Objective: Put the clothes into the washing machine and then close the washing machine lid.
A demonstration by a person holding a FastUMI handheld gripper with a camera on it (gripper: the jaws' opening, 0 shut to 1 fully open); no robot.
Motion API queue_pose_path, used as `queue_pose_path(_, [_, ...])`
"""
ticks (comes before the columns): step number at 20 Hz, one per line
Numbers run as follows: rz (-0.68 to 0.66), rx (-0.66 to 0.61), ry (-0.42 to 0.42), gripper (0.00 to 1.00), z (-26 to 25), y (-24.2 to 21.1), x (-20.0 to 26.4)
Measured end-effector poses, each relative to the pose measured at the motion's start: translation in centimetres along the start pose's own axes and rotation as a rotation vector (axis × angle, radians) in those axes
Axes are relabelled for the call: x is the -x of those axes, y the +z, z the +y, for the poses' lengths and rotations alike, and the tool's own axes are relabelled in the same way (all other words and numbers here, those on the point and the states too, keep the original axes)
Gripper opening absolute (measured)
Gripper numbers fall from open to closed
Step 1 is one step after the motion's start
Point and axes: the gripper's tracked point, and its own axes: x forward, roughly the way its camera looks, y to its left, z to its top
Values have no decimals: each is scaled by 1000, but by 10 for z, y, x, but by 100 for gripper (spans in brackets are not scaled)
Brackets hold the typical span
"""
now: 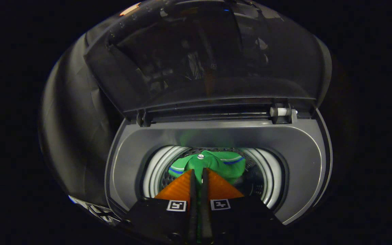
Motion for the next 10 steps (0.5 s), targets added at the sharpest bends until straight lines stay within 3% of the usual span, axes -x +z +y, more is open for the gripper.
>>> queue_pose_path(6, [28,2,-66,12,-13,-5,-17])
queue_pose_path(10, [12,-23,-76,24,-17,-5,-18])
